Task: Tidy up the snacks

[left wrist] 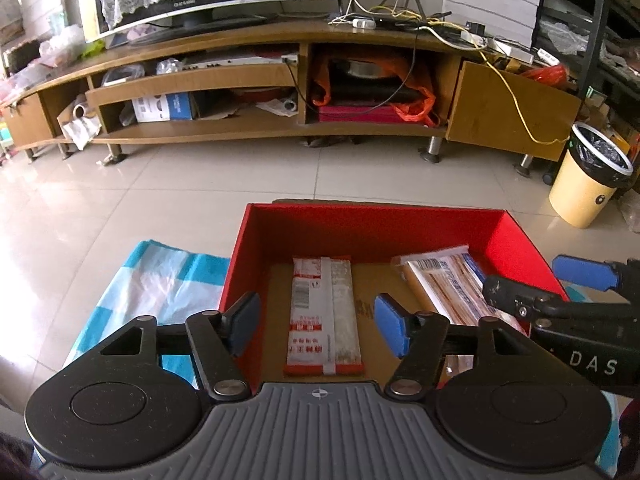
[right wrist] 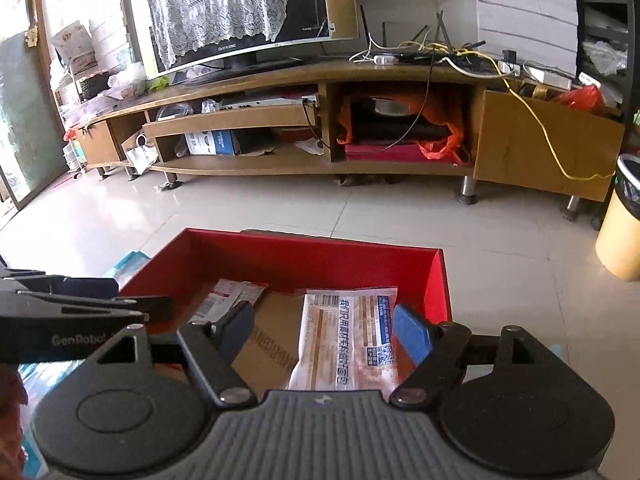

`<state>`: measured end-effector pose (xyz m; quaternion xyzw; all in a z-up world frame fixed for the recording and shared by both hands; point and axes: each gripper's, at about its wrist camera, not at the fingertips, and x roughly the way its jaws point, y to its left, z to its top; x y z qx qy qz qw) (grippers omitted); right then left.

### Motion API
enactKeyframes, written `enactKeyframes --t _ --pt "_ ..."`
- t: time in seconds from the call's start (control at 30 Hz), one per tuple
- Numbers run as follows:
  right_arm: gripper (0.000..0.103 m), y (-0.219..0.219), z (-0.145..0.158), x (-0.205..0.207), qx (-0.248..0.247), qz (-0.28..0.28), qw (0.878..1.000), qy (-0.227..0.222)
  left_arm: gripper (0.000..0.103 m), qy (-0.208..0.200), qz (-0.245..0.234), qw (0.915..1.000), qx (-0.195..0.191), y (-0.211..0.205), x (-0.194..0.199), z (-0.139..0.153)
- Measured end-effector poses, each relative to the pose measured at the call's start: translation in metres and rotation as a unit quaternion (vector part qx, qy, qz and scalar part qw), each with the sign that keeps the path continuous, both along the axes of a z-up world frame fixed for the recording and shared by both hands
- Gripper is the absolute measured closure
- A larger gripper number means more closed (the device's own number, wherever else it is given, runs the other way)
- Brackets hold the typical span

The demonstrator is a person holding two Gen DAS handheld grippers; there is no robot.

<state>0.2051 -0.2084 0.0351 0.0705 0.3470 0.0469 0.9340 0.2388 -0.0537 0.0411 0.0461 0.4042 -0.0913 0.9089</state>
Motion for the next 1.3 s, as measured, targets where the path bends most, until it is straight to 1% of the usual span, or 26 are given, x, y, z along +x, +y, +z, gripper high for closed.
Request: enactKeyframes --t 0.27,0.43,0.63,0.8,0.93,1.07,1.3 --pt "0.027 0.004 0.014 -0.027 -0.001 0.002 1.0 -0.002 0.028 -0.003 -0.009 0.9999 -0.007 0.005 -0.027 0.008" --pt "0.027 0.005 0.017 -0.045 -0.001 0.003 1.0 0.0 0.027 -0.002 -0.013 0.9999 -0.01 0.009 -0.043 0.009" --pt "0.027 0.004 0.012 -0.062 -0.005 0.004 1.0 0.012 0.025 0.014 -0.015 0.9997 -0.015 0.011 -0.057 0.003" --pt "0.027 -0.002 0.008 -0.078 0.013 0.001 1.0 0.027 0.018 0.021 -0.019 0.9994 -0.02 0.017 -0.073 0.001" --pt "0.027 -0.004 0.002 -0.093 0.006 -0.002 0.999 0.039 0.017 0.036 -0.017 0.9989 -0.027 0.023 -0.082 -0.003" --pt "0.027 -0.007 -0.001 -0.108 0.013 -0.005 0.999 0.049 0.017 0.056 -0.012 0.9977 -0.036 0.027 -0.089 -0.01" --pt "0.027 -0.007 -0.006 -0.132 0.017 -0.002 0.998 0.066 0.016 0.066 -0.017 0.9971 -0.034 0.022 -0.1 -0.017"
